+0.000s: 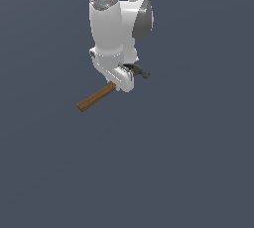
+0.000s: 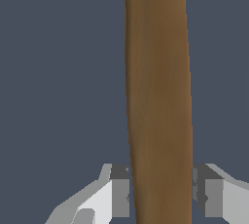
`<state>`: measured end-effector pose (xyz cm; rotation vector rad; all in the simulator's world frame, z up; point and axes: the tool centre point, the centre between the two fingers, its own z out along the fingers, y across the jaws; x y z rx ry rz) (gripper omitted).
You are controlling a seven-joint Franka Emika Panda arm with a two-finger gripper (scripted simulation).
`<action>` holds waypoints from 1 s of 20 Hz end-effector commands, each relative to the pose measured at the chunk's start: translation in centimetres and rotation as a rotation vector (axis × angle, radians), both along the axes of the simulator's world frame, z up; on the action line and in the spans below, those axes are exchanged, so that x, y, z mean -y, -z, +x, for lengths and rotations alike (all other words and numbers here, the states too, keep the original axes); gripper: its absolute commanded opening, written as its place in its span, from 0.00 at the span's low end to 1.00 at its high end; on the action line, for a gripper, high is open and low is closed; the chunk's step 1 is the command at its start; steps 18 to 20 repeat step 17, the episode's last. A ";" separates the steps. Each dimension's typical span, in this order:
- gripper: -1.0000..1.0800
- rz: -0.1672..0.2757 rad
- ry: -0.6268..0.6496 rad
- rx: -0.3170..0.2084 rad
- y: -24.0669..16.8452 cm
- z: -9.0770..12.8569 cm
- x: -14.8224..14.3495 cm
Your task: Pick up the object and move it to a goal position.
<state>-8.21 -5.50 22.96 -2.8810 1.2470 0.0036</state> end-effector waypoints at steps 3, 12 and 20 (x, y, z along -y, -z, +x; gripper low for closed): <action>0.00 -0.001 0.000 0.002 -3.7 -1.0 1.9; 0.00 -0.003 0.000 0.001 -7.9 -2.0 4.1; 0.00 -0.003 -0.001 0.001 -8.3 -1.9 4.3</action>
